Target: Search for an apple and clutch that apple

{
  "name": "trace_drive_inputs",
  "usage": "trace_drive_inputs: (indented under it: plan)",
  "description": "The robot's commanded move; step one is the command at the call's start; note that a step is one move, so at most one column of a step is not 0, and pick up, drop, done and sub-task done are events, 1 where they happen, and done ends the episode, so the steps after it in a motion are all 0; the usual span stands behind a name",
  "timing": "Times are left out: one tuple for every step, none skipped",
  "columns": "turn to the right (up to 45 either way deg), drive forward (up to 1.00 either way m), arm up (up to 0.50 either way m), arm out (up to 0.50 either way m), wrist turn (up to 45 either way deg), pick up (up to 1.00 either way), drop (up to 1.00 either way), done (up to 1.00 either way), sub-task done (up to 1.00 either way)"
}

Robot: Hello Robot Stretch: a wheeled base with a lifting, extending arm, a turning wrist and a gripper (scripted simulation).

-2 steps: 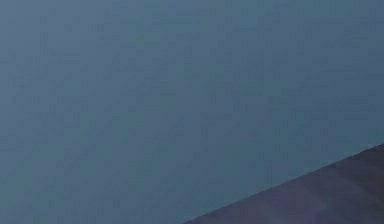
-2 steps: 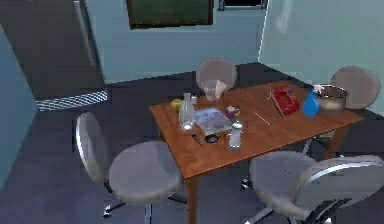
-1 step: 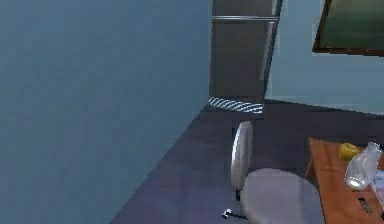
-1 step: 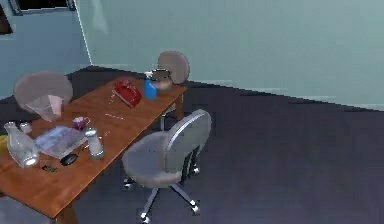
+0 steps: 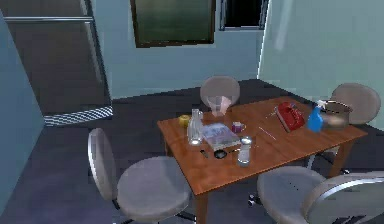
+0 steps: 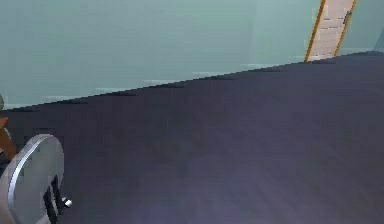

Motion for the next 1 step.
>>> trace_drive_inputs:
  plan:
    - [9.0,0.00,0.00,0.00,0.0,0.00,0.00,0.00,0.00]
